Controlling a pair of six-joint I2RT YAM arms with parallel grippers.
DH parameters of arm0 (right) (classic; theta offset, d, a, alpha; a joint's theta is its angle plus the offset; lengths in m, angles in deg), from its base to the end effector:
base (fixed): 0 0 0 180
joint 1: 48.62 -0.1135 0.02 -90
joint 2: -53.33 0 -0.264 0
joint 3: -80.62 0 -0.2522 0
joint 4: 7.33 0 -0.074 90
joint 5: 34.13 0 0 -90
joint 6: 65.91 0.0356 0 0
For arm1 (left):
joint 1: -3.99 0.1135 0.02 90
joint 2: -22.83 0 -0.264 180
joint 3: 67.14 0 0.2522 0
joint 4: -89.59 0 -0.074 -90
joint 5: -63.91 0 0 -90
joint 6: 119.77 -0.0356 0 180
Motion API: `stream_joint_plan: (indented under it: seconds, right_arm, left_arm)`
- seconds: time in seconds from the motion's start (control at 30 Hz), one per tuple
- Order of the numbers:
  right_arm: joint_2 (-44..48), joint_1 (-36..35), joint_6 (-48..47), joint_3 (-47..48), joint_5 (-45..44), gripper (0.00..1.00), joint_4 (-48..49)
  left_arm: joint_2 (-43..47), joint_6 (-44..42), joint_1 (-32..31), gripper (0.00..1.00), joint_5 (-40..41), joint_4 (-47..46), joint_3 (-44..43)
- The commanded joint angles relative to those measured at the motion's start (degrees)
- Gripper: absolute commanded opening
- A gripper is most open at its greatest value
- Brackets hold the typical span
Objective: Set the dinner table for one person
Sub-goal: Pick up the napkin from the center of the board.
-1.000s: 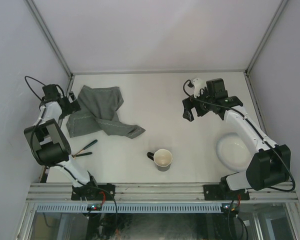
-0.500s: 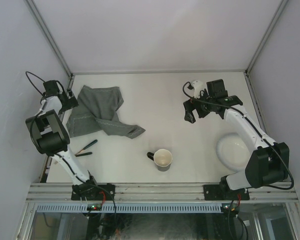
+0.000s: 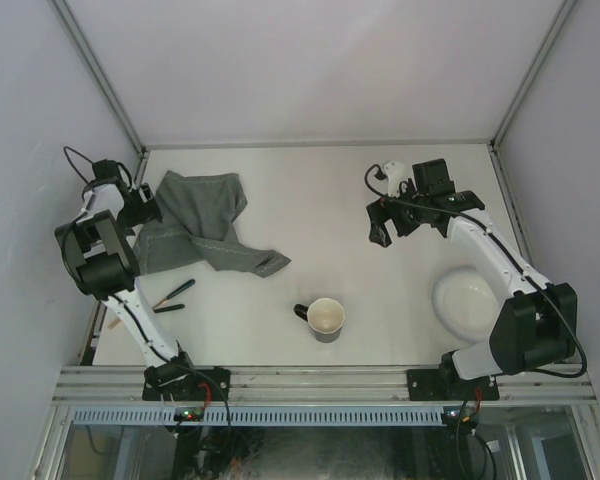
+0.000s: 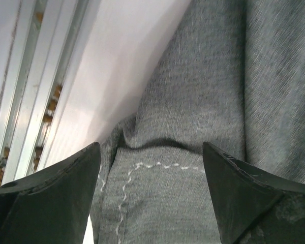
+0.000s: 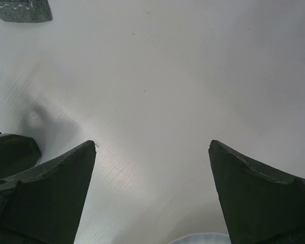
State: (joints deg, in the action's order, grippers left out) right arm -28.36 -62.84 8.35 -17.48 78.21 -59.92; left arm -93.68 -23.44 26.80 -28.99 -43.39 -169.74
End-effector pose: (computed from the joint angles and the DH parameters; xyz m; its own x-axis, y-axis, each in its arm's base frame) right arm 0.2868 0.0866 0.2910 -0.6164 -0.4150 -0.6692 -0.6435 0.7553 0.1242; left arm 0.4025 0.1673 0.1934 -0.7606 -0.4393 -0.4780 -0.4511 0.8871 -0.0975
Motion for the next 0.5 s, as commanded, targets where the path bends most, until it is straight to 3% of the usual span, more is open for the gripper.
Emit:
stream_joint_plan:
  seconds: [0.0, 0.3, 0.47]
  right_arm:
    - [-0.4, 0.2, -1.2, 0.1, -0.2, 0.93, 0.8]
    - [-0.1, 0.1, -1.1, 0.0, -0.3, 0.92, 0.3]
    - [0.1, 0.4, -1.2, 0.0, -0.4, 0.91, 0.1]
  left_arm:
    - [1.3, -2.9, -0.5, 0.84, 1.4, 5.6, -2.3]
    - [-0.1, -4.3, -0.5, 0.76, -0.5, 6.4, -1.7]
    - [-0.5, -4.8, -0.5, 0.66, -0.5, 6.1, -1.9]
